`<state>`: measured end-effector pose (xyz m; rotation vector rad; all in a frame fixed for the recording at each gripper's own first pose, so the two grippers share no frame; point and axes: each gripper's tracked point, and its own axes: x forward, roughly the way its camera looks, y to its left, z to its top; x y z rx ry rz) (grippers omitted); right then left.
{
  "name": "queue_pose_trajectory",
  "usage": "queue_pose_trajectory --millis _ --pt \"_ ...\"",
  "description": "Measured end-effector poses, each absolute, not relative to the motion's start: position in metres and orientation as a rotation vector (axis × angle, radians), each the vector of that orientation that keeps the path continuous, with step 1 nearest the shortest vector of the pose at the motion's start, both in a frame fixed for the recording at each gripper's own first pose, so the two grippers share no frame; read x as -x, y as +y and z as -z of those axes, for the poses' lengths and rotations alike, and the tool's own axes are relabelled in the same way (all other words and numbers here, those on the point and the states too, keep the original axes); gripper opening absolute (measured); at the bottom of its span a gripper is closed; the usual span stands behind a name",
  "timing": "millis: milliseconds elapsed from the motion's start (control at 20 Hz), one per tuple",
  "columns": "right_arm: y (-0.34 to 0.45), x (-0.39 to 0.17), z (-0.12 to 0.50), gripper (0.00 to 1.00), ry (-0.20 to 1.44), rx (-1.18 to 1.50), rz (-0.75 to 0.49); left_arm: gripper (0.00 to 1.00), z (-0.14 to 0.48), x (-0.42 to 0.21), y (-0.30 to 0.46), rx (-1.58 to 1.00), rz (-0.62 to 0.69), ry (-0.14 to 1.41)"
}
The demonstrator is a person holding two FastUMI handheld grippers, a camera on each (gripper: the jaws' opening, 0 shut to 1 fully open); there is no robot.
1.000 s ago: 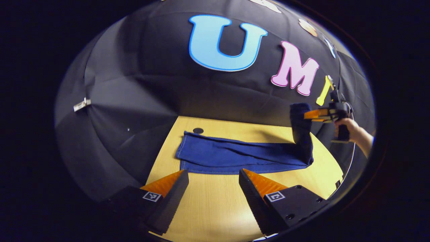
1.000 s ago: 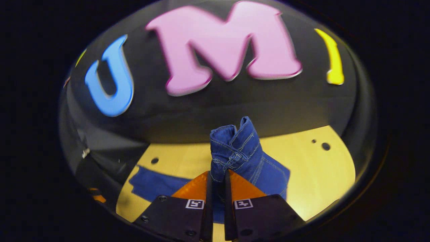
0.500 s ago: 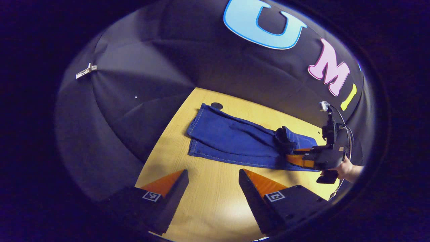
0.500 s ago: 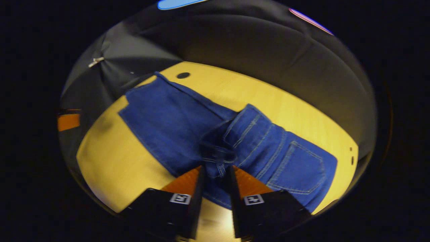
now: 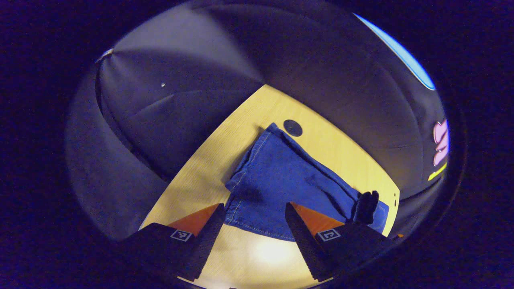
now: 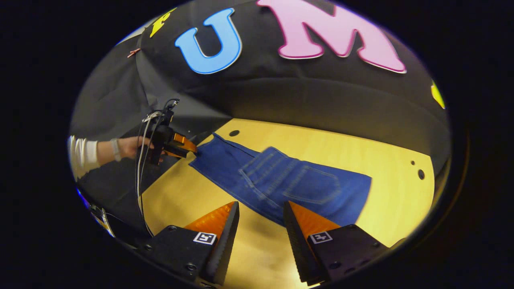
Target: Grasp the waist and the cuffs of the jeans and fold them to make the two legs overlap; first hold the waist and fold one-third of the jeans toward the cuffs, then hold the cuffs and fold the remaining one-third in the same direction to finish folding.
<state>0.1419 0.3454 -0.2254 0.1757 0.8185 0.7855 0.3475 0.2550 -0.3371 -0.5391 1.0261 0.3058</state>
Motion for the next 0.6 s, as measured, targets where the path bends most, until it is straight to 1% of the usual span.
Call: queue_pose_trajectory --millis 50,100,150,250,300,400,450,500,600 --pt "0.326 -0.137 0.23 0.69 0.84 -0.183 -0.761 0.97 0.345 -0.352 0.256 0.542 -0.331 1.059" --pt "0.31 -0.134 0.237 0.69 0.855 -0.185 -0.739 0.93 0.35 -0.355 0.255 0.541 -0.331 1.081" --pt "0.295 -0.133 0.244 0.69 0.872 -0.183 -0.715 0.97 0.355 -0.354 0.252 0.52 -0.329 1.108" --pt "0.276 -0.134 0.254 0.69 0.895 -0.196 -0.681 0.97 0.368 -0.353 0.247 0.459 -0.34 1.176" --pt "0.271 -0.136 0.255 0.69 0.9 -0.208 -0.669 0.97 0.367 -0.357 0.249 0.406 -0.346 1.179" --pt "0.269 -0.143 0.253 0.69 0.893 -0.235 -0.662 0.92 0.368 -0.359 0.243 0.317 -0.308 1.222" --pt "0.27 -0.145 0.249 0.69 0.888 -0.245 -0.665 0.79 0.367 -0.359 0.239 0.284 -0.289 1.234" --pt "0.272 -0.145 0.246 0.68 0.886 -0.255 -0.672 0.6 0.367 -0.366 0.233 0.296 -0.284 1.212" --pt "0.281 -0.145 0.241 0.68 0.877 -0.275 -0.694 0.23 0.371 -0.37 0.227 0.286 -0.318 1.206"
